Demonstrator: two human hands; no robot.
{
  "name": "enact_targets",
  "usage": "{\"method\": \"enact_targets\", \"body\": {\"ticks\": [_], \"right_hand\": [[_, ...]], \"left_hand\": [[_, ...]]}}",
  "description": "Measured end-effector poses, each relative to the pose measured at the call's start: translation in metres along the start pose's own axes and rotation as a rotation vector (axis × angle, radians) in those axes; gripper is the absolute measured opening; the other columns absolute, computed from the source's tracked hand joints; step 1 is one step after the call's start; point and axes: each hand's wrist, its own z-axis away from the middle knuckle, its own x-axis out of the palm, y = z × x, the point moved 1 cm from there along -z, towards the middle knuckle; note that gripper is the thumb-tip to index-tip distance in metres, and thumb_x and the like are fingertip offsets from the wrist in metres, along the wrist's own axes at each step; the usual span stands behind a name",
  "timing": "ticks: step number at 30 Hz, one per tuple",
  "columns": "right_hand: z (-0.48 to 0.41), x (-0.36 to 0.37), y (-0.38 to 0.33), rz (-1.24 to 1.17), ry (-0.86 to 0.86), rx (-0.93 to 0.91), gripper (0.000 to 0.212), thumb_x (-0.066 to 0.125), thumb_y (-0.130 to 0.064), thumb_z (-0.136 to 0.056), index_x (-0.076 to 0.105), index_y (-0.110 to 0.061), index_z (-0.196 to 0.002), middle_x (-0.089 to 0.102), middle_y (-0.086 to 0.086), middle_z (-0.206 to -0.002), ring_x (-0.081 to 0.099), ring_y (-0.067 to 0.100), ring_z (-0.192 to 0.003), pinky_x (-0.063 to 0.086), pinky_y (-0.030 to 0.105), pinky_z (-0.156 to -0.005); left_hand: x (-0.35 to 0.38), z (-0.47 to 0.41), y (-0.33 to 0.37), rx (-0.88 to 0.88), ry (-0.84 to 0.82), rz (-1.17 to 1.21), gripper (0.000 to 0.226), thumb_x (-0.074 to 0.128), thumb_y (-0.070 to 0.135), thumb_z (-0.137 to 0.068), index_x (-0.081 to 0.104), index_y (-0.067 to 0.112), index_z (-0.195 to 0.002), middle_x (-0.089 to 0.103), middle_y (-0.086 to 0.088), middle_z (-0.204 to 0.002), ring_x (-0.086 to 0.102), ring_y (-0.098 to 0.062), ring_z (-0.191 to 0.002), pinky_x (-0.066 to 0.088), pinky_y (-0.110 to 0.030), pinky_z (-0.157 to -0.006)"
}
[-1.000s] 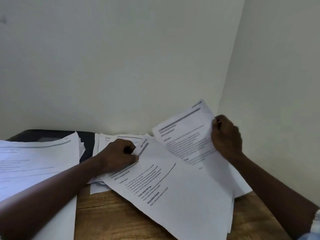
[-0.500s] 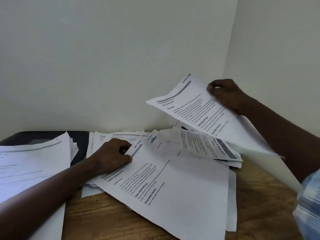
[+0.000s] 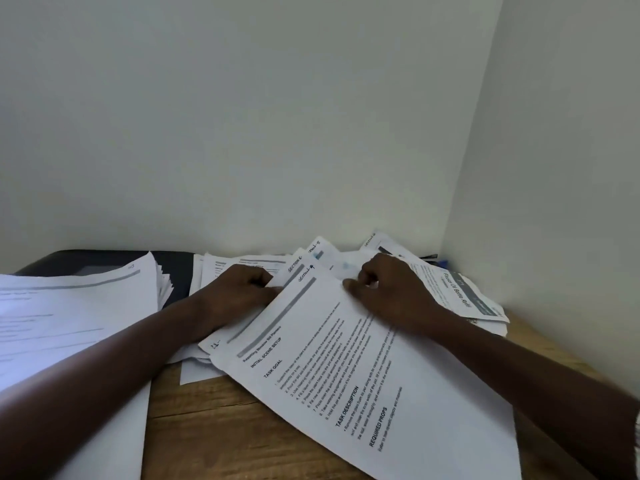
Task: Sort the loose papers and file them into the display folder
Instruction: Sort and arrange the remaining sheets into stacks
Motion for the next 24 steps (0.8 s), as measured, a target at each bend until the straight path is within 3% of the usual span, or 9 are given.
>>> {"method": "enact_targets", "body": {"ticks": [2,5,8,10,13,16,18,22,24], "right_hand": [[-0.003,0.005,0.000,-0.068,0.099,-0.036,0.032,0.069,-0.041,-0.091,0.062,-0.017,-0.072,0.062,-0.005,-0.088,0.055,0.013,-0.088,0.043,0.034,-0.080],[-0.009,0.012,0.004,-0.135,0.122,-0.031,0.035,0.066,-0.045,-0.093,0.059,-0.019,-0.071,0.059,-0.009,-0.089,0.056,0.009,-0.089,0.043,0.035,-0.081],[-0.010,0.018,0.007,-0.132,0.046,0.034,0.031,0.064,-0.058,-0.090,0.059,-0.028,-0.084,0.059,-0.010,-0.099,0.059,0.011,-0.095,0.048,0.039,-0.089],[-0.011,0.014,0.005,-0.125,-0.012,0.075,0.038,0.065,-0.064,-0.087,0.057,-0.034,-0.107,0.060,-0.009,-0.108,0.060,0.013,-0.102,0.049,0.038,-0.093],[-0.022,-0.004,0.003,-0.264,-0.158,0.174,0.041,0.072,-0.060,-0.086,0.060,-0.032,-0.114,0.067,-0.010,-0.100,0.065,0.011,-0.094,0.050,0.031,-0.079],[-0.030,-0.008,0.013,-0.540,-0.363,0.192,0.045,0.076,-0.049,-0.088,0.070,-0.006,-0.098,0.073,0.001,-0.095,0.065,0.019,-0.082,0.043,0.030,-0.070],[-0.026,-0.004,0.022,-0.659,-0.416,0.207,0.050,0.073,-0.045,-0.091,0.069,0.004,-0.102,0.071,0.013,-0.097,0.062,0.027,-0.085,0.041,0.036,-0.073],[-0.017,0.005,0.035,-0.780,-0.423,0.237,0.033,0.067,-0.035,-0.098,0.075,-0.003,-0.105,0.075,0.020,-0.112,0.070,0.042,-0.105,0.049,0.057,-0.095],[-0.015,0.005,0.037,-0.825,-0.413,0.229,0.043,0.068,-0.040,-0.095,0.072,0.000,-0.109,0.070,0.027,-0.118,0.068,0.046,-0.106,0.048,0.059,-0.093]], "left_hand": [[-0.002,0.001,0.000,0.004,0.021,0.053,0.037,0.069,0.040,-0.097,0.061,0.014,-0.071,0.062,0.015,-0.062,0.056,0.000,-0.059,0.044,-0.013,-0.057],[-0.003,0.006,0.003,0.041,-0.065,0.220,0.067,0.065,0.070,-0.087,0.072,0.007,-0.106,0.078,0.003,-0.103,0.074,-0.017,-0.093,0.056,-0.031,-0.087],[-0.001,0.009,0.005,0.098,-0.104,0.145,0.025,0.074,0.032,-0.095,0.073,0.014,-0.113,0.080,0.001,-0.105,0.077,-0.019,-0.097,0.061,-0.031,-0.083],[0.001,0.009,0.005,0.126,-0.142,0.121,0.019,0.075,0.019,-0.094,0.074,0.010,-0.110,0.080,-0.003,-0.103,0.077,-0.022,-0.095,0.062,-0.033,-0.081],[-0.002,0.012,0.006,0.117,-0.162,0.151,0.020,0.075,0.019,-0.093,0.075,0.006,-0.108,0.080,-0.007,-0.103,0.077,-0.027,-0.096,0.063,-0.039,-0.084],[-0.006,0.012,0.005,0.114,-0.164,0.168,0.024,0.081,0.016,-0.088,0.074,0.004,-0.107,0.079,-0.010,-0.105,0.076,-0.032,-0.100,0.061,-0.046,-0.090],[-0.008,0.011,0.001,0.084,-0.199,0.204,0.026,0.081,0.006,-0.086,0.072,0.003,-0.110,0.078,-0.013,-0.110,0.074,-0.034,-0.105,0.060,-0.049,-0.094],[-0.012,0.010,-0.004,0.057,-0.280,0.232,0.040,0.075,-0.008,-0.086,0.067,0.006,-0.123,0.076,-0.016,-0.117,0.073,-0.038,-0.108,0.059,-0.051,-0.094],[-0.012,0.009,-0.004,0.041,-0.288,0.274,0.046,0.071,-0.013,-0.086,0.064,0.006,-0.127,0.075,-0.019,-0.117,0.073,-0.040,-0.106,0.060,-0.052,-0.090]]}}
